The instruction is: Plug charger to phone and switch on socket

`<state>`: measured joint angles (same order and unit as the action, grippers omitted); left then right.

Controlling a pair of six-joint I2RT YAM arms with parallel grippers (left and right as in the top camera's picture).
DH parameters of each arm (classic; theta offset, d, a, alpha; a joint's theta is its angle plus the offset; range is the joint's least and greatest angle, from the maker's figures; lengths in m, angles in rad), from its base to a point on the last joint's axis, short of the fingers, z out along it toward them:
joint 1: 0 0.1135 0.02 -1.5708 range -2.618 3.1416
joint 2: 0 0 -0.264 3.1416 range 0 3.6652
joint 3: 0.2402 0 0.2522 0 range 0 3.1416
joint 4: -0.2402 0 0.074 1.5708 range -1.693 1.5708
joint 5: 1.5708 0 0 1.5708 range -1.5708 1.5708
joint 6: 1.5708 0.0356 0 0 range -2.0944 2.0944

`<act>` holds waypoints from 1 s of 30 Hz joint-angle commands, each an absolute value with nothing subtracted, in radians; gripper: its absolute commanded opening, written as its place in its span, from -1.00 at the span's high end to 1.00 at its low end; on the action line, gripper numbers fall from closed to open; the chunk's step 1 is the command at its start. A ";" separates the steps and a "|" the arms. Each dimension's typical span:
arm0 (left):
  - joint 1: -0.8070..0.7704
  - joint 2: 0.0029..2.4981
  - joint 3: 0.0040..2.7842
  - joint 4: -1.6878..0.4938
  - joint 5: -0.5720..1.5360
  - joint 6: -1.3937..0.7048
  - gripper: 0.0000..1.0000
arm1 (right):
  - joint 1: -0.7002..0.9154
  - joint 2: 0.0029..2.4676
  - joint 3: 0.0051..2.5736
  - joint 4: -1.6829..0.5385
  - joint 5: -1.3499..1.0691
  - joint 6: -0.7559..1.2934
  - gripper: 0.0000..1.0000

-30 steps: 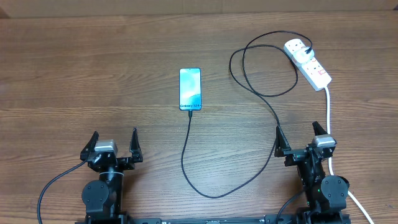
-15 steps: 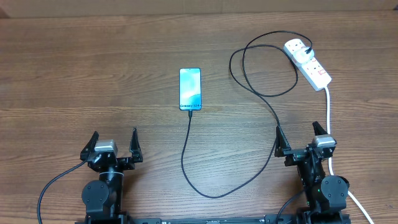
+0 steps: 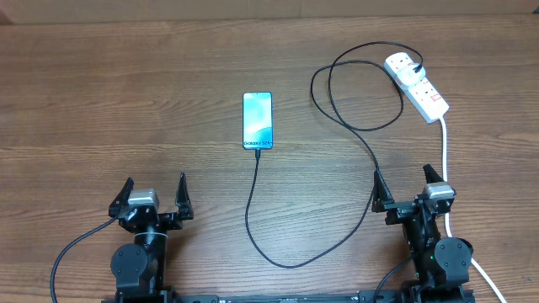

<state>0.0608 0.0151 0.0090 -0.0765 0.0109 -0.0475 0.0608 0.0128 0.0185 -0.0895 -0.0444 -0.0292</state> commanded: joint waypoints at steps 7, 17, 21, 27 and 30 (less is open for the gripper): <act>0.065 0.004 0.005 -0.078 0.011 -0.025 -1.00 | 0.068 0.003 0.008 -0.083 -0.038 -0.023 -1.00; 0.065 0.004 0.005 -0.078 0.011 -0.025 -1.00 | 0.068 0.003 0.008 -0.083 -0.038 -0.023 -1.00; 0.065 0.004 0.005 -0.078 0.011 -0.025 -1.00 | 0.068 0.003 0.008 -0.083 -0.038 -0.023 -1.00; 0.065 0.004 0.005 -0.078 0.011 -0.025 -1.00 | 0.068 0.003 0.008 -0.083 -0.038 -0.022 -1.00; 0.065 0.004 0.005 -0.078 0.011 -0.025 -1.00 | 0.068 0.003 0.008 -0.083 -0.038 -0.023 -1.00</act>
